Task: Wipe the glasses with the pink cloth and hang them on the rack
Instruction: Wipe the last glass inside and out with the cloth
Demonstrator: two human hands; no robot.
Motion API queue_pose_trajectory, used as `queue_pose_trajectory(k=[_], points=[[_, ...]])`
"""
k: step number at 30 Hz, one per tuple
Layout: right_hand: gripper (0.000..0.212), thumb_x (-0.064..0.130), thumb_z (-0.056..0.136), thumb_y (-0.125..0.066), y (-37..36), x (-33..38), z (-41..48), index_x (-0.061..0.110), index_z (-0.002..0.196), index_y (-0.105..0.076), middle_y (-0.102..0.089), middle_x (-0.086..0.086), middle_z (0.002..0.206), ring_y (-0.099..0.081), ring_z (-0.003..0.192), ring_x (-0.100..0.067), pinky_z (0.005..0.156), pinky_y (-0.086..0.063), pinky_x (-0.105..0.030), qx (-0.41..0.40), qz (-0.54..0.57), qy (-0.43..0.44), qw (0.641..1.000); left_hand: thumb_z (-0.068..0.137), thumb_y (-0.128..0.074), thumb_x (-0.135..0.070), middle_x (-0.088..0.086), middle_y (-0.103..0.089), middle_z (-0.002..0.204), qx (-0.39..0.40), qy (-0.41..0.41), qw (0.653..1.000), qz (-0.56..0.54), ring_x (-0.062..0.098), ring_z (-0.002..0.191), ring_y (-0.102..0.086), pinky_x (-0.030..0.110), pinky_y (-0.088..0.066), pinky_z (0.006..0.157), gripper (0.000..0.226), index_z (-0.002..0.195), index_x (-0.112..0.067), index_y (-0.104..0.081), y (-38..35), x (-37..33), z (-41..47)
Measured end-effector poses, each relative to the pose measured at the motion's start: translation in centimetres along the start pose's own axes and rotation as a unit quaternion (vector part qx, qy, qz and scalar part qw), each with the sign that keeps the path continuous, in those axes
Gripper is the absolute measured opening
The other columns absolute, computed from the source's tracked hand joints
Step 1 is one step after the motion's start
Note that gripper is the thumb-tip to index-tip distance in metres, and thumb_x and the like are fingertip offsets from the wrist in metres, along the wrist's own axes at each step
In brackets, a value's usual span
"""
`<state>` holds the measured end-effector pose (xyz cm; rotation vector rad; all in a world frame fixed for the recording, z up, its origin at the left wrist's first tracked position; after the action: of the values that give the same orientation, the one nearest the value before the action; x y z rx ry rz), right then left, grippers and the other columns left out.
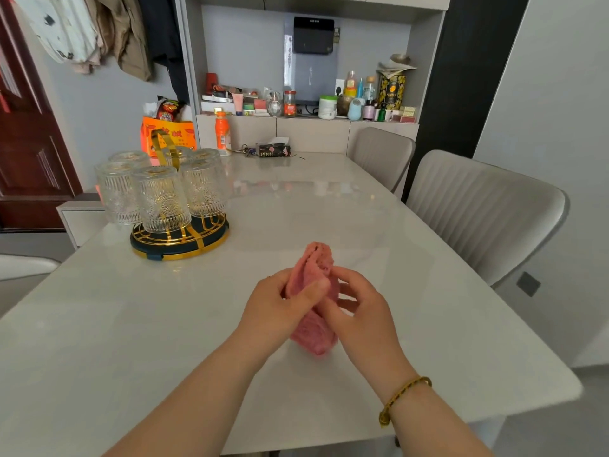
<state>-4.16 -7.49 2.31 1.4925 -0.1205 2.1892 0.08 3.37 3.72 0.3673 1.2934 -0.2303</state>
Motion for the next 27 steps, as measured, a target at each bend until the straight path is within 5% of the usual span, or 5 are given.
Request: queue_pose_trajectory(k=[6, 15, 17, 22, 27], points=[[0.036, 0.010, 0.077, -0.066, 0.9, 0.1, 0.2, 0.040, 0.077, -0.047, -0.052, 0.017, 0.091, -0.053, 0.078, 0.005, 0.067, -0.044, -0.010, -0.065, -0.079, 0.072, 0.992, 0.090, -0.051, -0.014, -0.001, -0.066, 0.062, -0.020, 0.034, 0.999, 0.001, 0.013, 0.064, -0.063, 0.026, -0.052, 0.067, 0.025, 0.069, -0.016, -0.064, -1.1, -0.6, 0.4], [0.028, 0.003, 0.090, -0.045, 7.8, 2.7, 0.0, 0.027, 0.076, -0.043, -0.049, 0.011, 0.073, -0.050, 0.062, 0.012, 0.060, -0.039, -0.005, -0.221, -0.010, 0.074, 0.972, 0.092, -0.045, -0.014, -0.009, -0.066, 0.066, 0.033, 0.041, 0.997, -0.061, 0.004, 0.066, -0.061, 0.012, -0.047, 0.063, 0.027, 0.074, -0.020, -0.064, -3.1, -2.7, 1.0], [0.028, 0.005, 0.090, -0.045, 9.9, 3.8, 0.0, 0.028, 0.075, -0.045, -0.050, 0.012, 0.074, -0.049, 0.062, 0.014, 0.061, -0.038, -0.002, -0.210, -0.044, 0.066, 0.974, 0.092, -0.045, -0.014, -0.016, -0.066, 0.059, 0.052, 0.022, 0.997, -0.048, -0.005, 0.058, -0.060, 0.008, -0.047, 0.060, 0.028, 0.074, -0.024, -0.064, -3.8, -3.3, 0.9], [0.024, 0.009, 0.090, -0.050, 15.7, 5.1, 1.7, 0.022, 0.071, -0.054, -0.052, 0.005, 0.064, -0.048, 0.046, 0.004, 0.046, -0.037, -0.006, -0.100, -0.074, -0.037, 0.991, 0.092, -0.047, -0.011, 0.003, -0.057, 0.066, 0.128, 0.052, 0.989, -0.059, 0.009, 0.051, -0.055, 0.015, -0.042, 0.048, 0.022, 0.074, -0.011, -0.060, -6.6, -3.8, 1.6], [0.009, 0.011, 0.089, -0.053, 18.6, 0.0, 2.6, 0.013, 0.097, -0.057, -0.058, -0.007, 0.096, -0.052, 0.079, -0.015, 0.057, -0.038, -0.016, -0.076, -0.194, -0.158, 0.965, 0.089, -0.047, -0.006, 0.001, -0.057, 0.086, 0.161, 0.091, 0.981, 0.063, 0.013, 0.069, -0.053, 0.014, -0.042, 0.053, 0.020, 0.100, -0.016, -0.060, -10.4, -0.8, 3.7]])
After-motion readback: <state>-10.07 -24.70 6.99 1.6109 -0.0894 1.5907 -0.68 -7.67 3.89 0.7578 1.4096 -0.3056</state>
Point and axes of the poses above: each hand's wrist, its own z-axis towards the middle knuckle, its own y-axis out of the back of the hand, x = y × z, the point moved 1 cm from there along z, towards the middle knuckle
